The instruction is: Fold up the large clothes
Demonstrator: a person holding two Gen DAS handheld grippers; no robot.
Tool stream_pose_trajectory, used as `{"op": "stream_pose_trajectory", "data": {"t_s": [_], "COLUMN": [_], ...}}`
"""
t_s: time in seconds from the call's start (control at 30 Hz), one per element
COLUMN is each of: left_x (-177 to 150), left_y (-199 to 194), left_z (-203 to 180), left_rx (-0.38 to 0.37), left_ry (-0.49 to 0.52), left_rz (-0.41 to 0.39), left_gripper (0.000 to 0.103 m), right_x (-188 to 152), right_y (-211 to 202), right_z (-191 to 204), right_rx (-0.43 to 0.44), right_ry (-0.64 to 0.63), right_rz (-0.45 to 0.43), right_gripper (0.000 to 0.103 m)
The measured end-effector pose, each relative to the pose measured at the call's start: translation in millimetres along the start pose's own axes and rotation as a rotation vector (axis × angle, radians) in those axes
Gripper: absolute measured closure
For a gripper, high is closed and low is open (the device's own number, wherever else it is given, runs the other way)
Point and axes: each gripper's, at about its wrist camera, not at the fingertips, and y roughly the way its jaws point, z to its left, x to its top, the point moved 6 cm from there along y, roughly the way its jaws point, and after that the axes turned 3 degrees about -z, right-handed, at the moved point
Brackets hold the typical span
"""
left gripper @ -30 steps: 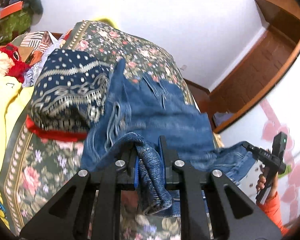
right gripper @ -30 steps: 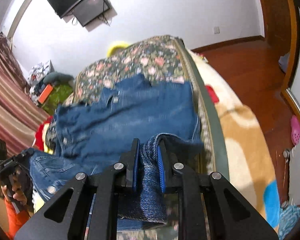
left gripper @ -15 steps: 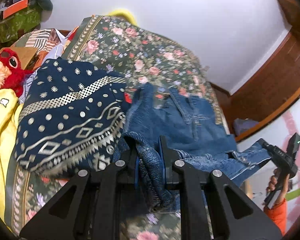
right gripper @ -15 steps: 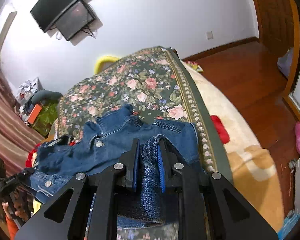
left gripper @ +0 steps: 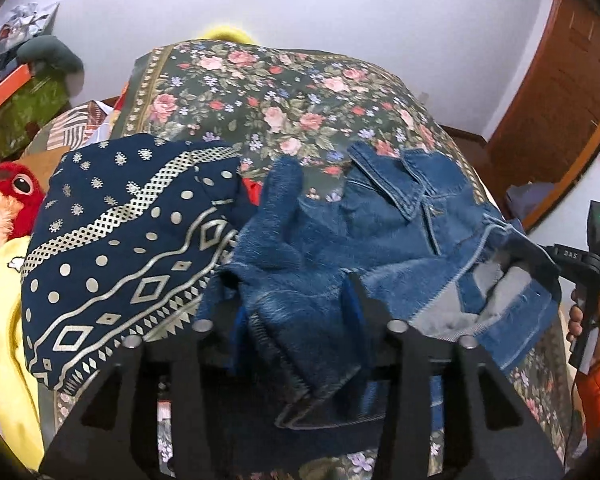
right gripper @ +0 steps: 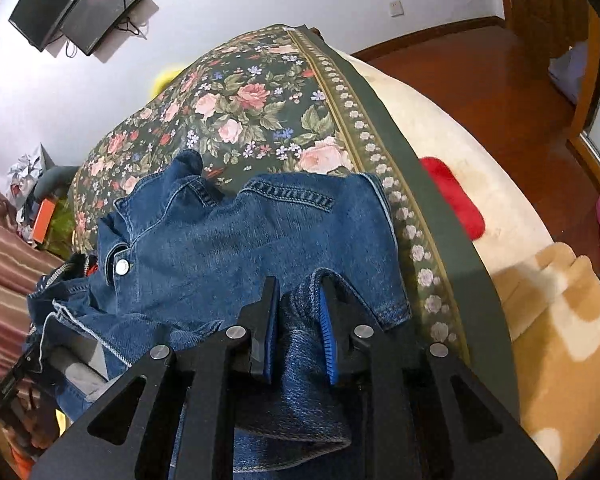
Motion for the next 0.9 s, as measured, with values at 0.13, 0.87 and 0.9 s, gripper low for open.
{"op": "stream_pose_trajectory", "data": {"t_s": [0.13,0.87,0.9], "left_x": [-1.3,-109.6,-113.6], "left_y": [-11.5,-24.0,-18.6], "left_z": [-9.6,-94.6,-97.1], "left_rx": [-0.023,-0.131,-0.131], "left_ry": [-0.01,0.227,0.229], "left_rz": [0.018,0.154,0.166], "left_gripper": [0.046,0.034,0.034], "right_x": [-2.4,-112.7,-115.6], "right_y": [-15.3,-51.0,-45.0], "right_z": [4.8,105.7,107.7], "right_rx": [-0.017,0.054,0.057], "right_ry": [-0.016,-0.456,-0.46], "right_rz": [0.038,0.109,0.122], "right_gripper": [0.079,0.062,0.062]}}
